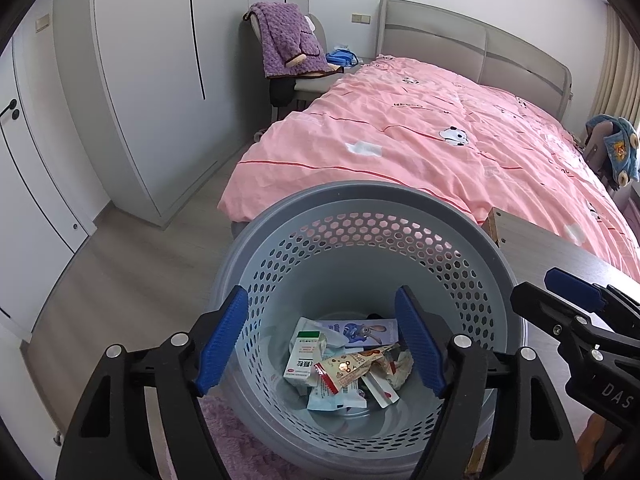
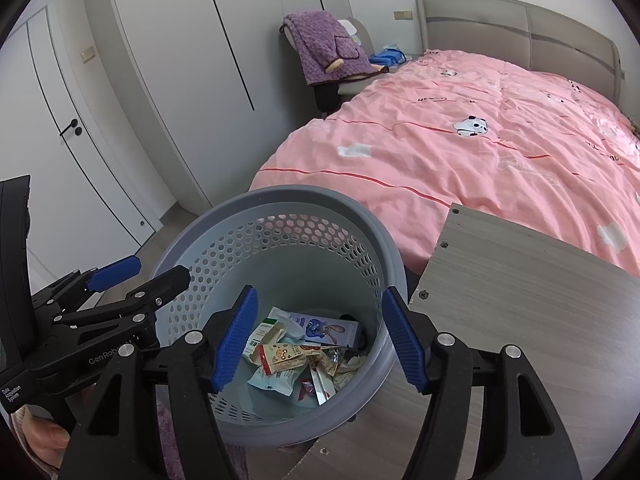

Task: Collect trash

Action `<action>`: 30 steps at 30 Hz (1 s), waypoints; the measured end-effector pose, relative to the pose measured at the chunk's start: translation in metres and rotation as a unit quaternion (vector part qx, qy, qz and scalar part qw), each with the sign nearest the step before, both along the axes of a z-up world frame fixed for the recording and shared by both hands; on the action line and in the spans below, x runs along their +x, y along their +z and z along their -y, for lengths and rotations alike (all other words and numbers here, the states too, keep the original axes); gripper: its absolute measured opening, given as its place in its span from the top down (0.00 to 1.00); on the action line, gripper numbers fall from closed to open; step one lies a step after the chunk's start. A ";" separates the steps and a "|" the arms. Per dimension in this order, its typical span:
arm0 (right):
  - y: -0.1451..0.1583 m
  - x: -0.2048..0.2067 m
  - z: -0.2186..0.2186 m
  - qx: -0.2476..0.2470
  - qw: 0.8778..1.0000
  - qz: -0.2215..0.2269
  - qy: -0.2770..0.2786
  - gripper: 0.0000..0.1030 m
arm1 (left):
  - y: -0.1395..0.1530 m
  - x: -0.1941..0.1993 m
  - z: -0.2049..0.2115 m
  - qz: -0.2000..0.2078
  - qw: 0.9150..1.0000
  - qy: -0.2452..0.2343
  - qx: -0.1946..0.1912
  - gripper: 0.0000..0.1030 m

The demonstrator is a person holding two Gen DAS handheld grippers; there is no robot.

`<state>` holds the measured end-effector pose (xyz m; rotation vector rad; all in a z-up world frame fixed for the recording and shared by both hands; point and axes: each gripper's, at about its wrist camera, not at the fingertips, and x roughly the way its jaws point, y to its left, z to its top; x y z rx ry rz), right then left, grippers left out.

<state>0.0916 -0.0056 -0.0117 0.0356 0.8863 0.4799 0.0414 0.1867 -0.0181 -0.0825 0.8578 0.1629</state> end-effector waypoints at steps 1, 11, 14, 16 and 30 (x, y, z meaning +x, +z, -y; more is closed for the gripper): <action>0.000 -0.001 0.001 0.000 1.000 0.001 0.000 0.38 | 0.000 0.000 0.000 0.000 1.000 0.000 0.000 0.30; 0.002 -0.002 0.001 0.000 1.000 0.003 -0.003 0.35 | 0.003 -0.001 -0.001 0.003 1.000 0.002 0.005 0.23; 0.003 -0.003 0.002 -0.001 1.000 0.005 -0.004 0.32 | 0.003 -0.001 -0.001 0.002 1.000 0.002 0.004 0.22; 0.005 -0.004 0.003 -0.001 1.000 0.007 -0.004 0.32 | 0.004 -0.003 -0.001 0.002 1.000 0.004 0.004 0.21; 0.006 -0.005 0.004 -0.001 1.000 0.009 -0.005 0.29 | 0.005 -0.006 -0.001 0.001 1.000 0.007 0.005 0.20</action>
